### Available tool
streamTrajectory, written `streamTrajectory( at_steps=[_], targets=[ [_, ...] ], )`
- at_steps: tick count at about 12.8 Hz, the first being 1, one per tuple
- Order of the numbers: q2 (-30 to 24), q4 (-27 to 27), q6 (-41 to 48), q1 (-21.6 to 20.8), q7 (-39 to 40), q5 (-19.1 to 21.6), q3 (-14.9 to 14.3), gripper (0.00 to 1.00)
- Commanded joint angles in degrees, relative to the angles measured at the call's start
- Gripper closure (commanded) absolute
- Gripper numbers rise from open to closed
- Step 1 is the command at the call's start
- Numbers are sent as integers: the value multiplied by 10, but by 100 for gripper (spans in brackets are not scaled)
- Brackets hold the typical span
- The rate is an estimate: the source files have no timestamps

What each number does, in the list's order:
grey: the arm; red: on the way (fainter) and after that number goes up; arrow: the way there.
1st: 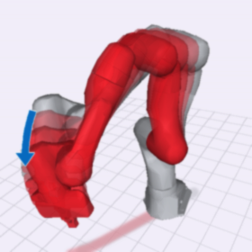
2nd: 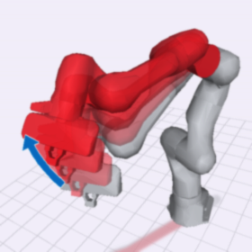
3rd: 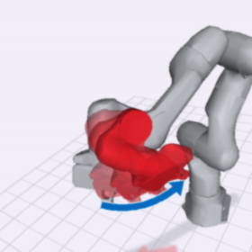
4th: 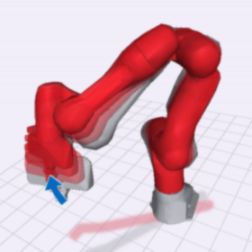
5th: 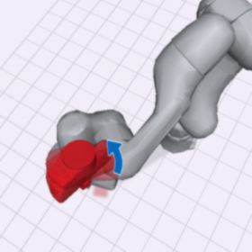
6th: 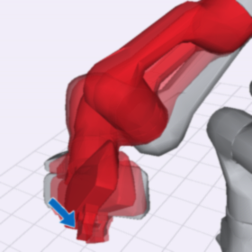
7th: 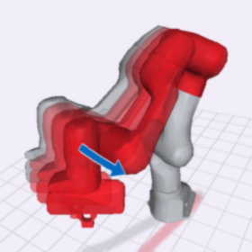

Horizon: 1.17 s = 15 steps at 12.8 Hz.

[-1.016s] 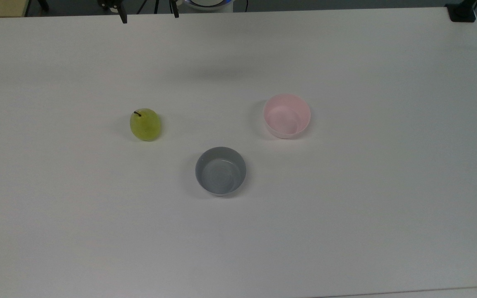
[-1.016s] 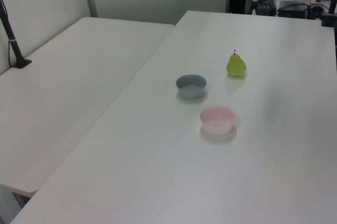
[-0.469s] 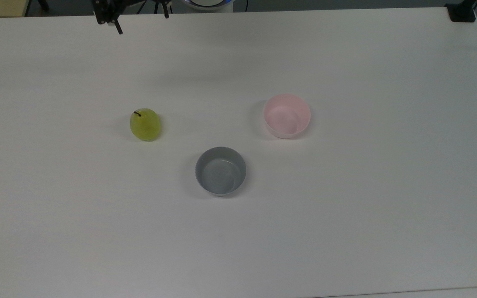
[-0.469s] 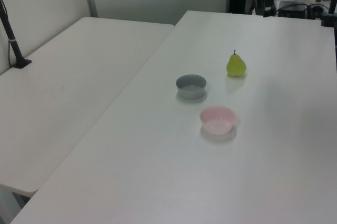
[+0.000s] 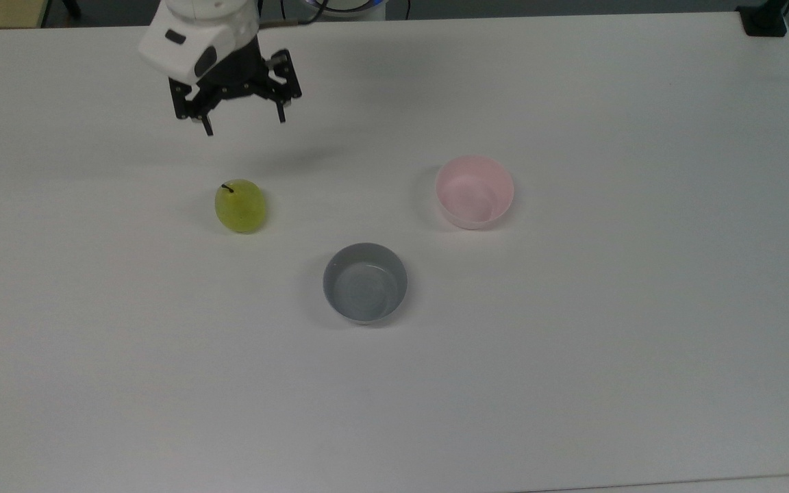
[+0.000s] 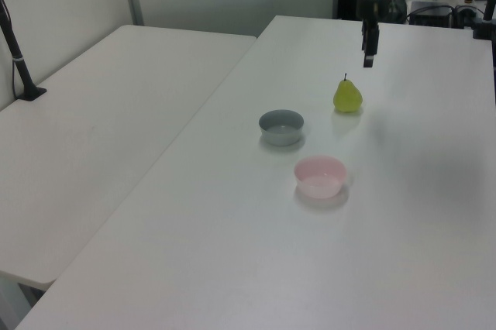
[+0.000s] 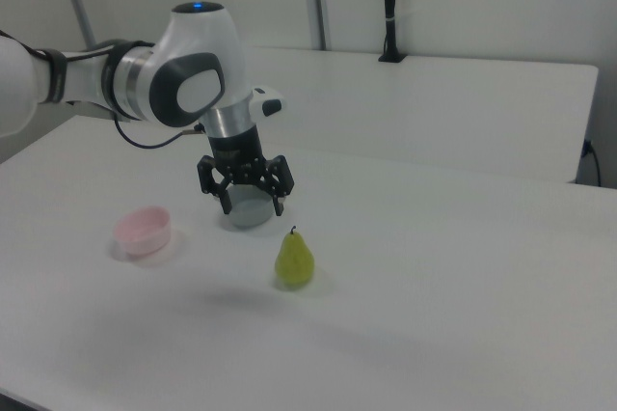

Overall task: Place the pear in the bowl
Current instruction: 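Lower the open gripper over the yellow-green pear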

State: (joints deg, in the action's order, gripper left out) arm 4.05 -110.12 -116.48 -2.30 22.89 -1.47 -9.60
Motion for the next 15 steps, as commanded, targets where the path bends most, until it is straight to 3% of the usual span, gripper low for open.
streamTrajectory(
  at_steps=[1,11,12,14,15],
  targets=[
    [38,-6,-73,7,-45,6,3,0],
    [135,-7,-170,16,-65,-10,-2,1],
    [140,-7,-171,17,-61,-20,-2,20],
    [139,-7,-168,27,-64,-20,-2,96],
    [134,-6,-162,27,-69,-17,-2,100]
  ],
)
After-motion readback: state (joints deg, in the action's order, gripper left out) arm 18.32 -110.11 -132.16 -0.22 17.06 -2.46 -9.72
